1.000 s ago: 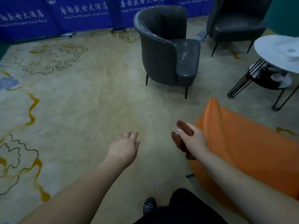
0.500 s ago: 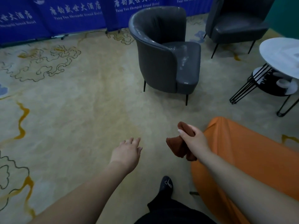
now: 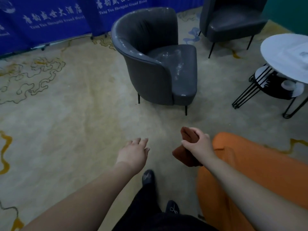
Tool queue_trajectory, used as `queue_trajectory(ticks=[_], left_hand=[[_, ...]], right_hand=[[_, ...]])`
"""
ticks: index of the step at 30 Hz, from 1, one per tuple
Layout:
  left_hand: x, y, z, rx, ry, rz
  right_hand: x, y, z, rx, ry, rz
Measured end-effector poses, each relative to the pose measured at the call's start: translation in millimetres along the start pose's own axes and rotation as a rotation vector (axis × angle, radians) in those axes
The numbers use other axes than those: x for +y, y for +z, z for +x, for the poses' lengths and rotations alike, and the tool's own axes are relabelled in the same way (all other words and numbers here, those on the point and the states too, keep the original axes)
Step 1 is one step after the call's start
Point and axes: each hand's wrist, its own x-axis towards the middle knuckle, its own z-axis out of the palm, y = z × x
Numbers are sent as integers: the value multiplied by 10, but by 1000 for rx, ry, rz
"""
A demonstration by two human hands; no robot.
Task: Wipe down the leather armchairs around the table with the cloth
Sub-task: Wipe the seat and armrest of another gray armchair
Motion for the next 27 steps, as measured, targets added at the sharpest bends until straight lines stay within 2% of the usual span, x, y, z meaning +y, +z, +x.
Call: queue_trajectory(ticks=[8,18,20,24,27], left_hand=[[53,-361,1346,-59,138,43],[269,-1126,3008,-13,313,44],[409,-1260,3219,14,339,-53],[941,-1543,3593,-85,387,-623],[1389,-1741,3925,-168,388,-751]], right_hand=[[-298,-205,978,139,55,41],[-701,-468,2096,275,136,165],[-713,-537,2303,293,150,242],[-783,-699,2859,272,134,472],[-869,-864,3385,247,169,656]])
